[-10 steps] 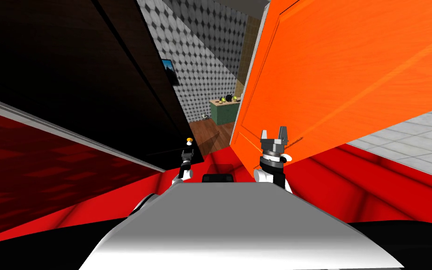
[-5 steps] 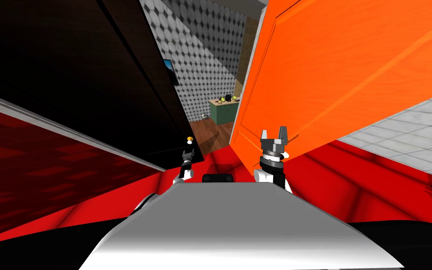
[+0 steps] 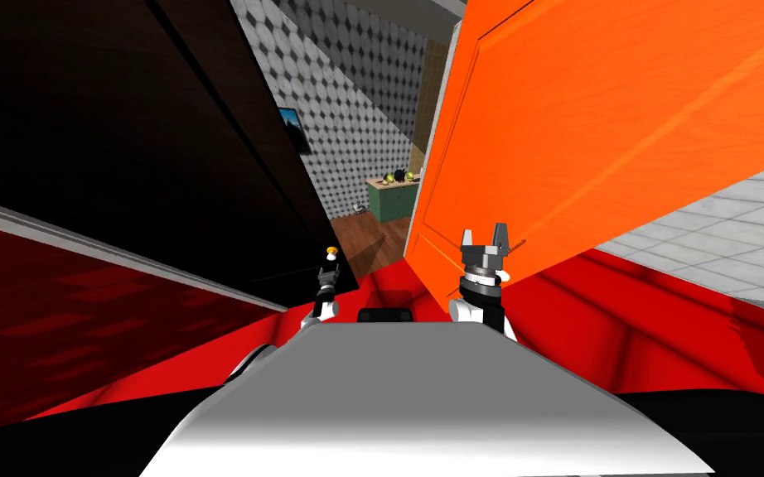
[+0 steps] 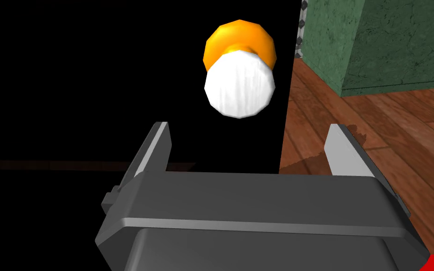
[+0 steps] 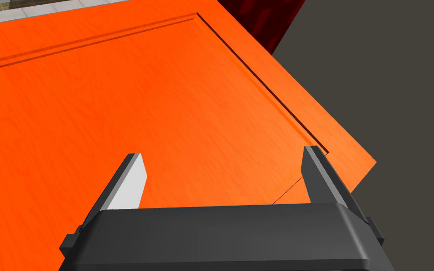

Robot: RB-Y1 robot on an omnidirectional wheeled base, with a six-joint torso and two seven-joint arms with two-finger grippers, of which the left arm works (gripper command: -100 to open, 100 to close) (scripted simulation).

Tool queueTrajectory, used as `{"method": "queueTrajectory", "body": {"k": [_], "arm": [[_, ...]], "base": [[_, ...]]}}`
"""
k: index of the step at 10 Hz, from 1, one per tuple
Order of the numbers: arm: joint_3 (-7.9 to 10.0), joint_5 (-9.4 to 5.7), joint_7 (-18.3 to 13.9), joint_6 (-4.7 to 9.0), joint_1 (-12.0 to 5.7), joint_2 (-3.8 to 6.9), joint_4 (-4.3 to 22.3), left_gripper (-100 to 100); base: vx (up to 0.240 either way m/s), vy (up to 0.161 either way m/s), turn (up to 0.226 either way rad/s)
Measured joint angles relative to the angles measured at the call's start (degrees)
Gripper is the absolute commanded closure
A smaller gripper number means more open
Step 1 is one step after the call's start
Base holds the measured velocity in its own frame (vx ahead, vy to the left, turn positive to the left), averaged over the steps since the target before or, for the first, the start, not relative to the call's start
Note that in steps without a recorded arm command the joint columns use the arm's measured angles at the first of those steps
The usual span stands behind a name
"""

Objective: Pull the door open

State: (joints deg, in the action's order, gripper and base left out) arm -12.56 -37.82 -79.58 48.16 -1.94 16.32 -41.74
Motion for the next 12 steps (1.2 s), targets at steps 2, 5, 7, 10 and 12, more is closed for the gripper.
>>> {"method": "queueTrajectory", "body": {"k": [2,5,7,10,12], "arm": [[0.6,-0.5,-1.4,0.23,0.45,1.57,0.5,-100],[1.17,-0.97,-3.6,1.73,1.52,3.26,1.6,-100],[1.37,-1.06,-3.6,1.74,1.51,3.52,1.6,100],[1.28,-1.01,-3.6,1.66,1.55,3.45,1.7,100],[1.25,-1.01,-3.6,1.61,1.63,3.4,1.7,100]], "base": [[0.204,0.007,-0.119],[0.167,0.018,-0.067],[-0.024,0.004,0.019],[-0.019,-0.003,-0.005],[-0.056,0.016,-0.041]]}}
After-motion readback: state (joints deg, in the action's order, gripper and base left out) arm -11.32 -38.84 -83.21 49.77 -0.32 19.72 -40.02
